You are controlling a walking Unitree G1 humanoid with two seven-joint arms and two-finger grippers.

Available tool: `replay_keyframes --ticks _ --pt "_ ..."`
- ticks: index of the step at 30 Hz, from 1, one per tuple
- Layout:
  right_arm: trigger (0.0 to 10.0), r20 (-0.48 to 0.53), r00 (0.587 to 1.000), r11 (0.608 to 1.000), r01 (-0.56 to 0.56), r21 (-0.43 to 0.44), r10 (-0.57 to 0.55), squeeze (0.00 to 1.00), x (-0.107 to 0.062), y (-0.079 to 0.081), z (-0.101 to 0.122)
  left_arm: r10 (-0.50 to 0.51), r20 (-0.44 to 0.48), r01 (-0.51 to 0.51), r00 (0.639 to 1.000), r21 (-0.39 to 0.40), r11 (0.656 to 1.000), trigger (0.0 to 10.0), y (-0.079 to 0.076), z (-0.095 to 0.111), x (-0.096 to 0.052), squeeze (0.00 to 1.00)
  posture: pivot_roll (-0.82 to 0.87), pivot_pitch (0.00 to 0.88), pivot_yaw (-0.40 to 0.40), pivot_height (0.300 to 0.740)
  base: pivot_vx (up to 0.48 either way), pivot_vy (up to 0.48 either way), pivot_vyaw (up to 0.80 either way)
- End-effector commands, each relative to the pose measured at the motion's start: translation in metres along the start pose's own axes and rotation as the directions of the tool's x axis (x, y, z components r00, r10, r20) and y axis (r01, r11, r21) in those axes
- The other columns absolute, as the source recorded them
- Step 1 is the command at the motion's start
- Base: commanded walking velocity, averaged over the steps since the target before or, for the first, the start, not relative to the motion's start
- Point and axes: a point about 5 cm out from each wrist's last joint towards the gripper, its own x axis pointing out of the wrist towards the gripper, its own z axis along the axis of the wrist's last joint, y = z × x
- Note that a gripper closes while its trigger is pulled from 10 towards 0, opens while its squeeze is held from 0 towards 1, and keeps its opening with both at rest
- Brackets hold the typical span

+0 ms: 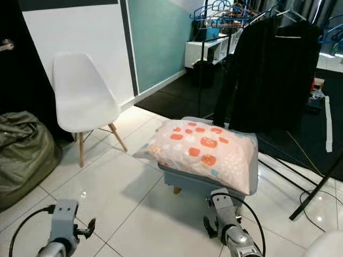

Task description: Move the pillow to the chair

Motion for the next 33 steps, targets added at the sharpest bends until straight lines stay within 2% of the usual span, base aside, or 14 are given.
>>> replay_keyframes --ticks 1,8,16,18,33 --pt "10.0 -0.016 1.0 1.0 0.018 -0.018 -0.018 0.0 0.0 -0.004 0.0 -0.004 0.023 0.005 1.0 -0.028 1.0 10.0 -0.006 0.005 0.003 0.0 -0.19 0.0 -0.053 0.74 0.0 0.0 0.0" --pt "10.0 -0.012 1.0 0.998 0.019 -0.068 -0.02 0.0 0.001 -0.004 0.005 0.01 0.041 -0.007 0.999 -0.088 0.996 10.0 -0.003 0.008 0.004 0.0 -0.18 0.0 -0.048 0.74 0.0 0.0 0.0" --pt "10.0 0.0 0.999 0.999 0.049 -0.005 -0.049 0.0 0.001 -0.001 0.002 0.004 0.041 -0.002 0.999 -0.064 0.998 10.0 0.0 0.007 0.003 0.0 -0.18 0.0 -0.036 0.74 0.0 0.0 0.0" --pt "10.0 0.024 0.998 0.998 0.051 0.042 -0.052 0.0 0.0 0.0 0.002 0.01 0.046 -0.007 0.999 -0.063 0.998 10.0 0.002 0.006 0.001 0.0 -0.18 0.0 -0.038 0.74 0.0 0.0 0.0" --pt "10.0 0.057 0.997 0.998 0.054 0.041 -0.057 0.0 0.002 0.001 0.01 -0.017 0.063 0.02 0.998 -0.041 0.999 10.0 0.001 0.013 0.004 0.0 -0.22 0.0 -0.009 0.74 0.0 0.0 0.0"
